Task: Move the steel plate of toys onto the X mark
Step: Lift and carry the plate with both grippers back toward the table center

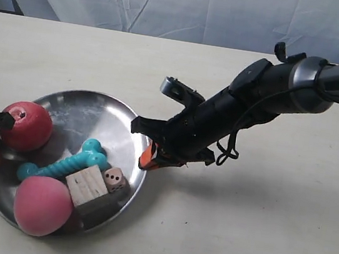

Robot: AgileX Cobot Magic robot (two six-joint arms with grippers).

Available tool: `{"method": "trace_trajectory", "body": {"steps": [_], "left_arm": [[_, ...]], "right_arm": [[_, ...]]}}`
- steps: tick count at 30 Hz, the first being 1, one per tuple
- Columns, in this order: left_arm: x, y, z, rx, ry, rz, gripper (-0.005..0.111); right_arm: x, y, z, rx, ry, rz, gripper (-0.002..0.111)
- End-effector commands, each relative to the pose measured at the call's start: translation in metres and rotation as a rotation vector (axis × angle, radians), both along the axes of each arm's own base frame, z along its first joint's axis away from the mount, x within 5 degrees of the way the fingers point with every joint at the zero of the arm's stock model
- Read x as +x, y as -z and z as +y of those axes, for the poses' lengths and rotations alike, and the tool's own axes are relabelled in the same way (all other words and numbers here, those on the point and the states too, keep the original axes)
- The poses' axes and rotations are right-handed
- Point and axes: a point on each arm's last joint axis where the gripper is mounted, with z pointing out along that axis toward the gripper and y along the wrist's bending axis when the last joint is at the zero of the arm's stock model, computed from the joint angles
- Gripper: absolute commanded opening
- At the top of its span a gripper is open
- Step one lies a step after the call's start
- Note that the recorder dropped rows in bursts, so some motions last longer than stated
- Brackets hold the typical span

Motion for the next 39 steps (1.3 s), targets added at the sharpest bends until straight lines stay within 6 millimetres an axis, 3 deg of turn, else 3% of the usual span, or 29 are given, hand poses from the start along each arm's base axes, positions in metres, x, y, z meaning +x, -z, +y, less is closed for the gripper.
{"method": "trace_trajectory", "body": {"steps": [1,4,8,23,33,39], "left_arm": [[0.002,0.000,-0.005,-0.026,-0.030,0.027,0.000],[0.002,0.006,-0.005,-0.035,-0.024,0.063,0.000],[0.003,0.007,-0.005,-0.044,-0.020,0.079,0.000],[0.037,-0.026,0.000,-0.033,-0.018,0.051,0.000],[0.051,-0.027,0.000,-0.068,0.016,0.123,0.000],[0.064,-0.032,0.001,-0.078,0.016,0.097,0.000]], "right_arm": [[-0.004,0.009,0.003,0.043,-0.047,0.087,-0.001],[-0.006,0.018,0.004,0.056,-0.046,0.139,-0.001],[-0.005,0.017,0.006,0.074,-0.044,0.145,-0.001],[0.034,-0.037,0.022,0.064,-0.095,0.076,-0.001],[0.046,-0.019,0.034,0.094,-0.163,0.222,-0.001],[0.063,-0.026,0.030,0.132,-0.125,0.205,-0.001]]}}
